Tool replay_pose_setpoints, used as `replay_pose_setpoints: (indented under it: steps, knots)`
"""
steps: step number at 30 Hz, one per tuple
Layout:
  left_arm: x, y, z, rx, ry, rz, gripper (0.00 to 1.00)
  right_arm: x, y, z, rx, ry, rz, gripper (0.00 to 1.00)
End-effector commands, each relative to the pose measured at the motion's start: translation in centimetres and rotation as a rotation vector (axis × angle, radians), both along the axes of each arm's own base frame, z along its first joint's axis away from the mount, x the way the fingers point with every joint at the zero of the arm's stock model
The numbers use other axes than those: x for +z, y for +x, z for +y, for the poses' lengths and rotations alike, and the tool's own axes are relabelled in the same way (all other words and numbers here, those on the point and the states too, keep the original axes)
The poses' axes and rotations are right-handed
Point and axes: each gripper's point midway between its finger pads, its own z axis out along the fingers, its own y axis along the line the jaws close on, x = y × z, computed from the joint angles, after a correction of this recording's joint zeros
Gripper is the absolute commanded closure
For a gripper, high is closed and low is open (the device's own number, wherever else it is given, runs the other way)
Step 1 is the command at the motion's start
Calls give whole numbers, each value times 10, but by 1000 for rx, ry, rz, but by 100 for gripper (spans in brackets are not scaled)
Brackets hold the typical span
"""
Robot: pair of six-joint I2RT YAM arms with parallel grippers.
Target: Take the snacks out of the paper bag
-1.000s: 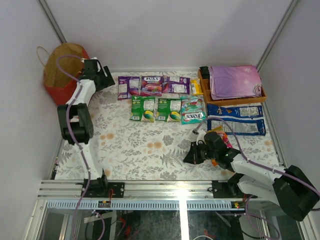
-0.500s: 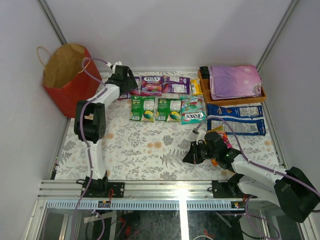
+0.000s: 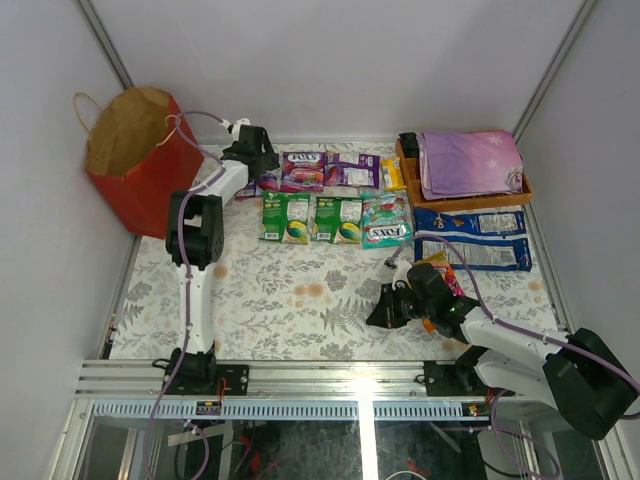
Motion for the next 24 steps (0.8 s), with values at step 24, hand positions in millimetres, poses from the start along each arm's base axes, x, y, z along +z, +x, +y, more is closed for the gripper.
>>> replay_pose_setpoints:
  steps: [24]
  knots:
    - [-29,44,15,-122,21,80,13,11,20,14,-14,12,-34,95]
